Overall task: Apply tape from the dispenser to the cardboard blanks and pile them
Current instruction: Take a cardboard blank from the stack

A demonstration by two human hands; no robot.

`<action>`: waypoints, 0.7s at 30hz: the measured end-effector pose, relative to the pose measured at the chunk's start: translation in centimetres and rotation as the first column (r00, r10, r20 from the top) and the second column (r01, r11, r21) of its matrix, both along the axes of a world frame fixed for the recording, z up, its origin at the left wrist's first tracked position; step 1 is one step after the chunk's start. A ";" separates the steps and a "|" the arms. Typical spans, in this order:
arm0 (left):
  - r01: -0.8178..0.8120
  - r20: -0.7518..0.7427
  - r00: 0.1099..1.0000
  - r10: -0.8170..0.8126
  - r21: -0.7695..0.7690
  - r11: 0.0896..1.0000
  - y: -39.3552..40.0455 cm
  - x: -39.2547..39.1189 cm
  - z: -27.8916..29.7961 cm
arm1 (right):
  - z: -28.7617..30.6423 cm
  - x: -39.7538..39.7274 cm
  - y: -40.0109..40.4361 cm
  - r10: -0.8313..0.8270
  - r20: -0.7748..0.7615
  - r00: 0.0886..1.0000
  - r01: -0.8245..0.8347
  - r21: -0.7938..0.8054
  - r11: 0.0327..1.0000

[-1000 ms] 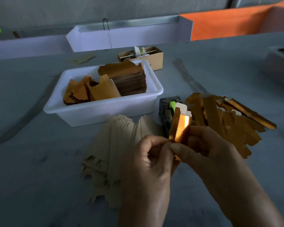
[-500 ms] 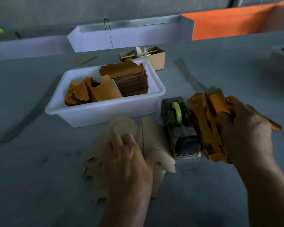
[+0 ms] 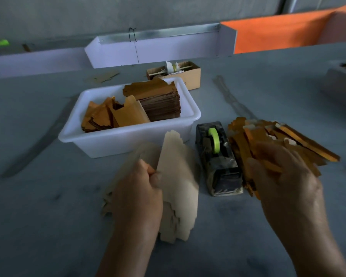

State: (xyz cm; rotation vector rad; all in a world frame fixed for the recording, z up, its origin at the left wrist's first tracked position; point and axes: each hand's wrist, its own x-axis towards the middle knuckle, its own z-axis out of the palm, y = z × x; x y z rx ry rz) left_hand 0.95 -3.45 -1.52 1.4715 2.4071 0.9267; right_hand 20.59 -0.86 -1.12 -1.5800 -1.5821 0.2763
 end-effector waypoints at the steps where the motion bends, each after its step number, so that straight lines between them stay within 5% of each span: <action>1: 0.008 0.052 0.999 -0.009 0.013 1.000 -0.1 -0.4 0.1 | 0.1 -0.2 -0.3 0.016 -0.018 1.000 -0.016 -0.003 1.000; 12: -0.059 0.347 0.938 -0.020 0.215 0.975 -1.6 -0.9 1.9 | -0.2 -2.7 -2.0 0.151 -0.201 0.968 -0.158 -0.020 0.987; 14: -0.044 0.535 0.840 -0.090 0.232 0.972 -2.4 -0.8 2.3 | -0.1 -3.0 -2.0 0.167 -0.295 0.941 -0.191 -0.055 0.980; 17: 0.023 0.810 0.557 -0.181 0.202 0.979 -3.1 -0.4 2.9 | 0.4 -3.4 -2.1 0.163 -0.440 0.883 -0.234 -0.113 0.966; 19: 0.075 0.902 0.377 -0.210 0.196 0.978 -3.2 0.0 3.1 | 0.6 -3.6 -2.2 0.171 -0.505 0.846 -0.281 -0.150 0.948; 21: 0.106 0.934 0.286 -0.214 0.191 0.976 -3.2 0.4 3.0 | 0.7 -3.8 -2.4 0.185 -0.588 0.788 -0.341 -0.167 0.925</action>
